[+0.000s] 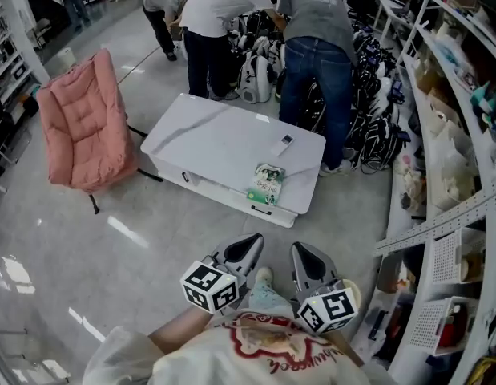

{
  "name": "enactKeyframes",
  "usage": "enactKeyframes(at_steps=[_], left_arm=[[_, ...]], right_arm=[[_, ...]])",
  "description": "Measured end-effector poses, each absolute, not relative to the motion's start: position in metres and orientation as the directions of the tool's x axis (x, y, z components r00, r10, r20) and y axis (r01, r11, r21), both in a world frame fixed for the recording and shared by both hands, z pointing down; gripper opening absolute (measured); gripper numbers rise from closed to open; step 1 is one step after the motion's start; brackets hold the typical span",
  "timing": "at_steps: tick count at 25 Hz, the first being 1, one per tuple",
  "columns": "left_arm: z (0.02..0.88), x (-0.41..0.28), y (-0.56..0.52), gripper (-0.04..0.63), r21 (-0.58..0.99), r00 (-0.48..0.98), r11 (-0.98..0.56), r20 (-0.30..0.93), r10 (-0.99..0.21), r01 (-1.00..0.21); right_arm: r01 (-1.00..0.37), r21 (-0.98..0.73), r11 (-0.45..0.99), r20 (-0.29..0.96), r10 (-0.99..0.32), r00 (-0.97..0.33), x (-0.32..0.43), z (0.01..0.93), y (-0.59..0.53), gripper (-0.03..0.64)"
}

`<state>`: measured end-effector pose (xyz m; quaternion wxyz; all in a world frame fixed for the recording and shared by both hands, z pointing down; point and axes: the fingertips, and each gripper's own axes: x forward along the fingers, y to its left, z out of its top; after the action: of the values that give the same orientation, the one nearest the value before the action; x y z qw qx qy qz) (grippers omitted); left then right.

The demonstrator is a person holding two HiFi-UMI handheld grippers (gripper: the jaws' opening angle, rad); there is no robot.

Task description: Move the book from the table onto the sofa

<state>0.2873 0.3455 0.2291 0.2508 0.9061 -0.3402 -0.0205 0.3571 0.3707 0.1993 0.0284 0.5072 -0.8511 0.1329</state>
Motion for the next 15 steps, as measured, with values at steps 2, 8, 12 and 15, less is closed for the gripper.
enactKeyframes(at_steps=[2, 8, 12, 15], left_arm=[[0.227, 0.303, 0.312, 0.005, 0.465, 0.757, -0.637, 0.124, -0.641, -0.616], [0.222, 0.342, 0.234, 0.005, 0.469, 0.734, -0.616, 0.110, -0.670, -0.633], [0.229, 0.354, 0.218, 0.006, 0.461, 0.728, -0.608, 0.135, -0.672, -0.647], [0.236, 0.351, 0.213, 0.005, 0.456, 0.709, -0.583, 0.171, -0.685, -0.673]], right_arm=[[-0.869, -0.194, 0.455, 0.186, -0.853, -0.488, 0.373, 0.198, 0.338, -0.002], [-0.854, -0.201, 0.480, 0.187, -0.837, -0.515, 0.408, 0.202, 0.261, -0.002], [-0.845, -0.230, 0.483, 0.197, -0.827, -0.527, 0.420, 0.211, 0.237, -0.002], [-0.834, -0.249, 0.493, 0.197, -0.817, -0.542, 0.423, 0.211, 0.228, -0.002]])
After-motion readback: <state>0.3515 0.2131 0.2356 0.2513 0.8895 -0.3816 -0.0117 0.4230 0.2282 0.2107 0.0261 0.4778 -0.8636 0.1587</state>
